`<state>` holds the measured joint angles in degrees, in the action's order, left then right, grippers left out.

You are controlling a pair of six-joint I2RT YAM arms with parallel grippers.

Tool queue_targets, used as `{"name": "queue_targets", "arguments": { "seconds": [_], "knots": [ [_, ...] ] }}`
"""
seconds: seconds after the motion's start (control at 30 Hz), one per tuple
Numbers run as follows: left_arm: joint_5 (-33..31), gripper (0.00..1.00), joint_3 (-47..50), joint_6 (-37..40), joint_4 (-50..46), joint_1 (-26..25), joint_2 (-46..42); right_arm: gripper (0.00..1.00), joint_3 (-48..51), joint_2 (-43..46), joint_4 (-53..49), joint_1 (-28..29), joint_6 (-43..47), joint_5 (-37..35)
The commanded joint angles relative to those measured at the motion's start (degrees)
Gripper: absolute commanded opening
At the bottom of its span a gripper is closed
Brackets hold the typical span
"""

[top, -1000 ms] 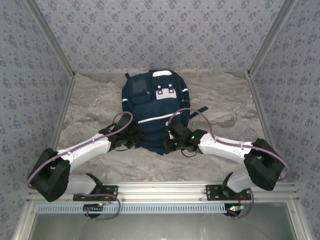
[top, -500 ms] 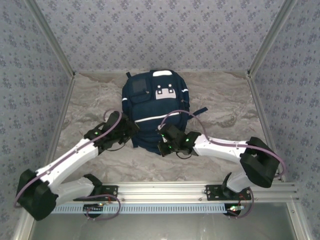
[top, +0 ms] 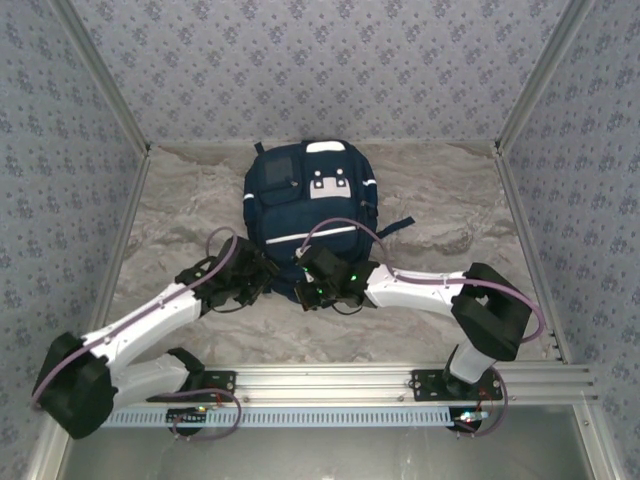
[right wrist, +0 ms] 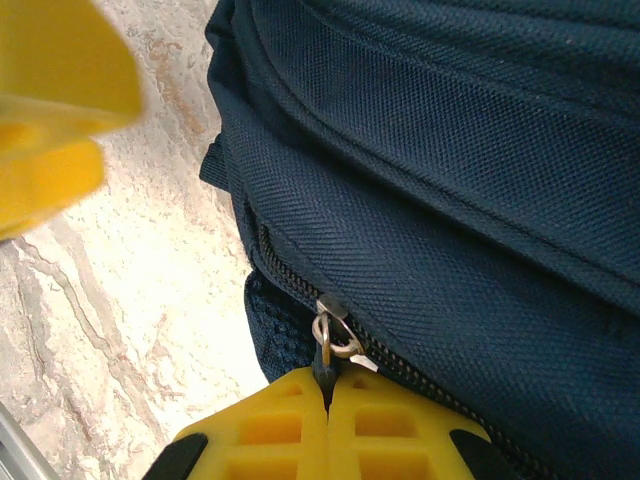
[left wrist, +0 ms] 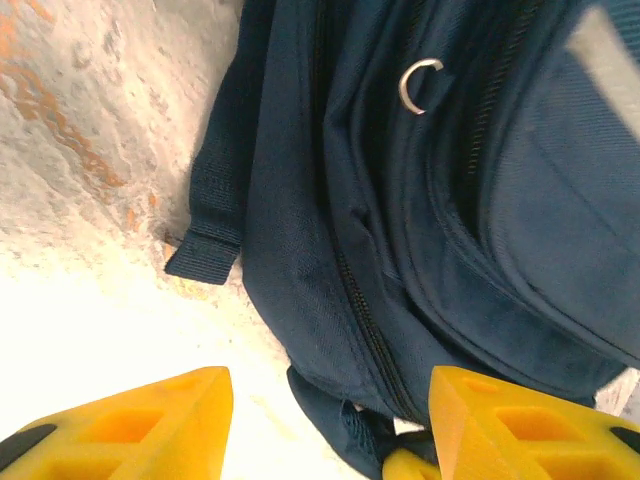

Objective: Pack books, pencil case, and school supplies into a backpack

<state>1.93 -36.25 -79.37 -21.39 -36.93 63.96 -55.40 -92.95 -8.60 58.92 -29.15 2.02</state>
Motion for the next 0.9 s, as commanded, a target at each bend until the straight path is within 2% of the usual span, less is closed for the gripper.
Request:
{"name": "queue_targets", "arguments": {
  "seconds": [0.0,0.1,0.2,0.47,0.57,0.87],
  "knots": [
    [1.9,0.54,-2.1,-2.4,5.3,-0.9,3.9,0.0,-0.1,1.3,1.4,0.2,-0.8,0.6],
    [2.0,0.53,-3.2,-2.7,8.1,-1.3,8.0,0.0,1.1,2.3,1.6,0.3,-0.8,0.4],
    [1.8,0.46,-4.3,-2.1,9.8,-1.5,11.1,0.0,2.1,3.1,1.7,0.3,-0.9,0.4],
    [-1.8,0.09,-5.7,2.1,8.1,-1.5,13.6,0.0,4.8,5.9,0.7,-0.4,-1.0,0.4],
    [-2.5,0.0,-4.8,2.8,7.5,-1.5,13.6,0.0,5.9,7.0,0.2,-1.1,-0.9,0.1],
    [-6.4,0.0,-2.9,5.9,2.7,-0.7,8.4,0.0,8.5,9.4,-3.1,-4.5,1.0,-0.7]
  ]
}}
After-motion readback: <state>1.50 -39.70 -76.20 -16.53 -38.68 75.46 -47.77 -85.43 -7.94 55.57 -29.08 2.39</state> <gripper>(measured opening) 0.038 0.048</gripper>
